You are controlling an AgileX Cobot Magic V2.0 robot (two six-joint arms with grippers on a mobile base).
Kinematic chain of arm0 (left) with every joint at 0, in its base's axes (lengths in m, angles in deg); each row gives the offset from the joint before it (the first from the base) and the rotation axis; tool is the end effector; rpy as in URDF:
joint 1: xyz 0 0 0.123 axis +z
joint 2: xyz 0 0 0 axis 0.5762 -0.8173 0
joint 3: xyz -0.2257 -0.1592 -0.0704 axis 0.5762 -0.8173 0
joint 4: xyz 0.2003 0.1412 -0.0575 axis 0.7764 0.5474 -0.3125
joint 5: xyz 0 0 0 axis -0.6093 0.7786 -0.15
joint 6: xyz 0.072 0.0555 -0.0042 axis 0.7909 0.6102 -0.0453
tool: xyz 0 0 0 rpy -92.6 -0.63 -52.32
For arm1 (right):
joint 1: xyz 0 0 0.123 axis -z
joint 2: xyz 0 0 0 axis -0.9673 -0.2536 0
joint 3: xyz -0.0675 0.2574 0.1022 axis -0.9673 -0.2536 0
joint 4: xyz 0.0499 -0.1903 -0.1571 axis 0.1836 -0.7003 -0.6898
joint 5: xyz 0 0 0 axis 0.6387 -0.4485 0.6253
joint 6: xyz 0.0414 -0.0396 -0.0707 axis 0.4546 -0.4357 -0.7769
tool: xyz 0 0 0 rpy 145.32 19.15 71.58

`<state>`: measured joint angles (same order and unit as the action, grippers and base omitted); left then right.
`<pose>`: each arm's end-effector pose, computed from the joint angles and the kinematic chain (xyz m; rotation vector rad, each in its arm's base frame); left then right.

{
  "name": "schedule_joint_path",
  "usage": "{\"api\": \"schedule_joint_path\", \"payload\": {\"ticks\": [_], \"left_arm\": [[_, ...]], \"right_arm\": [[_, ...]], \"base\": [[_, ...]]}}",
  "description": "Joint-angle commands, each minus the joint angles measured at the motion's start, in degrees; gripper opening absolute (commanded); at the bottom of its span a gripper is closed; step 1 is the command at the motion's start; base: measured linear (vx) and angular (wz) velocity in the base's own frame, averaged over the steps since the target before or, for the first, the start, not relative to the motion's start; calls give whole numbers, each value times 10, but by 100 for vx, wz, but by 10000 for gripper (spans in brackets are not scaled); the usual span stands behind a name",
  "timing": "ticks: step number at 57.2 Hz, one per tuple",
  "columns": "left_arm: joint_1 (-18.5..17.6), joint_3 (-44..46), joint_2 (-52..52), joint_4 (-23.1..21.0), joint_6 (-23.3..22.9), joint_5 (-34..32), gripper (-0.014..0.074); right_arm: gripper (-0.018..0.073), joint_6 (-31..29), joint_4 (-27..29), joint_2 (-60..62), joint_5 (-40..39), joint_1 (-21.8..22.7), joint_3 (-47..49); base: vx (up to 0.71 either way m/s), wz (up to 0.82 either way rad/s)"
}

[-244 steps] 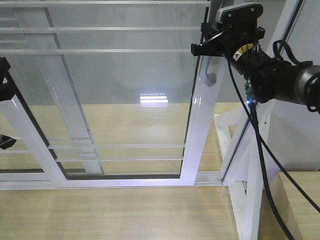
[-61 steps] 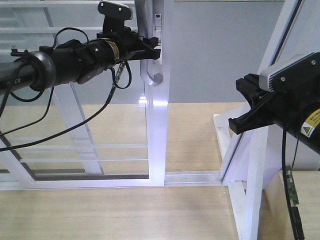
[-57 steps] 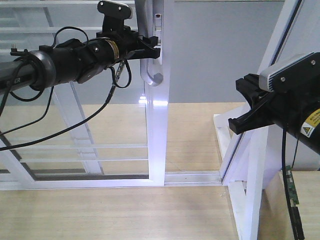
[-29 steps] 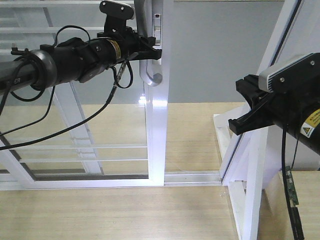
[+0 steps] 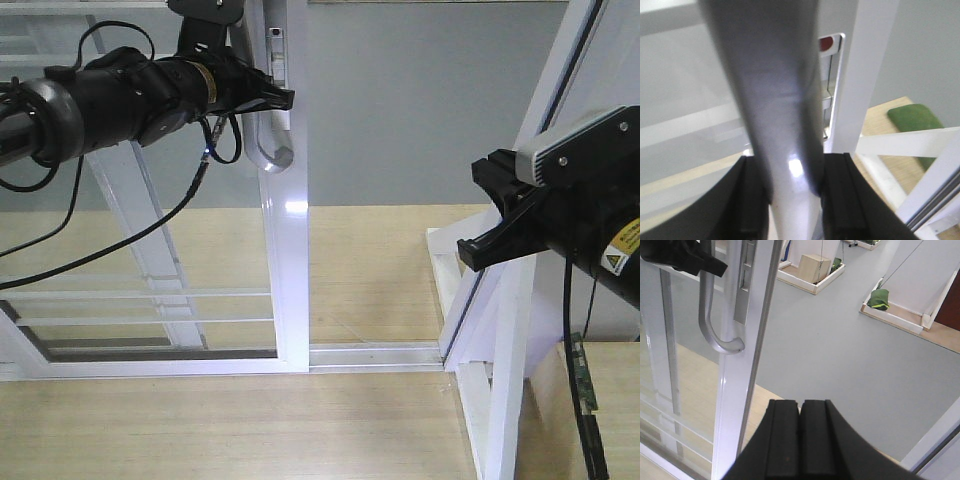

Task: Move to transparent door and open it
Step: 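Slide the door with the left gripper away from the right arm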

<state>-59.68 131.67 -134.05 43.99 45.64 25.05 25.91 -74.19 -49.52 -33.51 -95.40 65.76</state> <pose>0.4254 -0.1847 0.2599 0.3504 2.0361 -0.1884 0.2097 0.0813 0.2699 -0.5607 1.7761 0.1317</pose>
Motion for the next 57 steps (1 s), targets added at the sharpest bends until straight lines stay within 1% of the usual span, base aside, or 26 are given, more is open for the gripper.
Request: {"api": "schedule_joint_path", "payload": {"ticks": [1, 13, 27, 37, 44, 51, 57], "left_arm": [[-1, 16, 57, 14, -4, 35, 0], [-1, 16, 78, 70, -5, 96, 0], [2, 15, 105, 109, -5, 150, 0], [25, 15, 123, 107, -5, 174, 0], [40, 15, 130, 102, -4, 175, 0], [41, 7, 140, 100, -4, 171, 0], [41, -19, 150, 104, -4, 167, 0]], "right_arm": [[-6, -5, -2, 12, -43, 2, 16], [-6, -5, -2, 12, -43, 2, 16], [-6, -5, -2, 12, -43, 2, 16], [-6, -5, -2, 12, -43, 2, 16], [-6, -5, -2, 12, -43, 2, 16], [-6, -4, -2, 12, -43, 2, 16], [-6, -4, -2, 12, -43, 2, 16]], "base": [[0, 0], [0, 0], [0, 0], [0, 0], [0, 0], [0, 0], [0, 0]]}}
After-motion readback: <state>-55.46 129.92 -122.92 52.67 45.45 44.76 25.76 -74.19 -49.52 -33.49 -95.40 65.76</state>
